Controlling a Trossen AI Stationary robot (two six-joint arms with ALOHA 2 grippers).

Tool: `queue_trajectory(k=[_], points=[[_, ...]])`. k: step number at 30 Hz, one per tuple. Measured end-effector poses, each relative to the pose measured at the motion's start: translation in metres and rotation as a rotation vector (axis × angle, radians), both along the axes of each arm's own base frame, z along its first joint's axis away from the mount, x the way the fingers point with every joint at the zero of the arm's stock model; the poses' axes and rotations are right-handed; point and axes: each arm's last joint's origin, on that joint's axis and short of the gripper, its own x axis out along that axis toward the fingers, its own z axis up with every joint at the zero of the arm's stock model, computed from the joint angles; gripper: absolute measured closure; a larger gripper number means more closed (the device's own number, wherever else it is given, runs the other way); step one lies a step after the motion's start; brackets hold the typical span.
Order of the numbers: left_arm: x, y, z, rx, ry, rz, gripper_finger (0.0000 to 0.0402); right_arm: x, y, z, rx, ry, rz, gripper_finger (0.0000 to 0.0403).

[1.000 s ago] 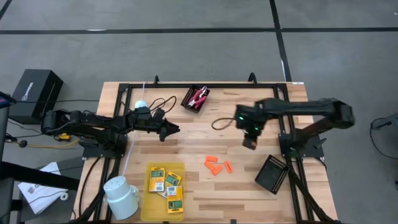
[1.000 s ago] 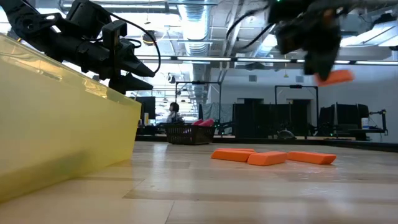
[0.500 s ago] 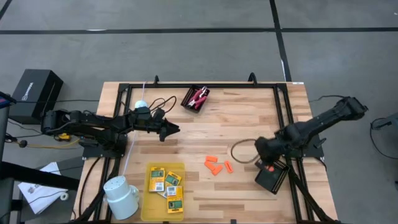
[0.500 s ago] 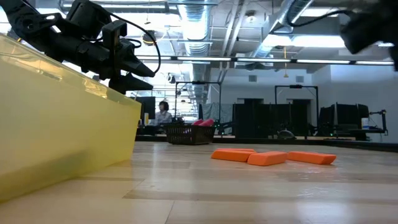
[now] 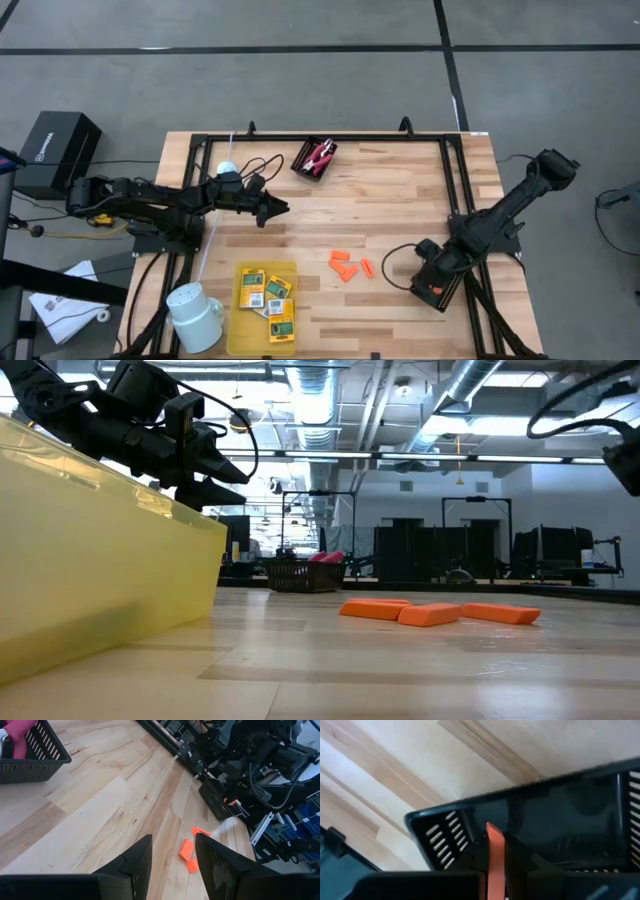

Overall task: Pick & Place School Supplies
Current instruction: Put the orange eraser into the bottom black bin

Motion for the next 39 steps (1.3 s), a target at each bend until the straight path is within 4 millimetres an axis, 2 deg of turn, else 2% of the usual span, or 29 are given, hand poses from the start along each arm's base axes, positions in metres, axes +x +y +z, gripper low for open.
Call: queue_trajectory(k=[8, 17, 19, 22, 25, 30, 35, 39], points=[[0.0, 0.0, 0.0, -0.001, 0.0, 0.001, 0.0257, -0.007, 0.001, -0.014, -0.016, -0.024, -0.115, 0.0372], [0.0, 0.0, 0.0, -0.002, 0.0, 0.001, 0.0257, -0.007, 0.002, -0.012, 0.005, -0.028, -0.131, 0.0204], [0.0, 0.0, 0.0, -0.002, 0.0, 0.001, 0.0257, -0.006, 0.003, -0.01, 0.025, -0.047, -0.132, 0.0176], [0.0, 0.0, 0.0, -0.002, 0.0, 0.001, 0.0257, -0.007, 0.002, -0.006, 0.048, -0.067, -0.132, 0.0155], [0.0, 0.0, 0.0, -0.002, 0.0, 0.001, 0.0257, -0.007, 0.002, 0.004, 0.079, -0.105, -0.126, 0.0151], [0.0, 0.0, 0.0, -0.005, 0.0, 0.002, 0.0257, -0.005, 0.0, 0.037, 0.101, -0.29, -0.138, 0.0169], [0.0, 0.0, 0.0, -0.005, 0.0, 0.002, 0.0257, 0.005, -0.011, 0.071, -0.004, -0.553, -0.243, 0.0217], [0.0, 0.0, 0.0, -0.008, 0.0, 0.003, 0.0257, 0.02, -0.025, 0.086, -0.173, -0.692, -0.255, 0.0279]])
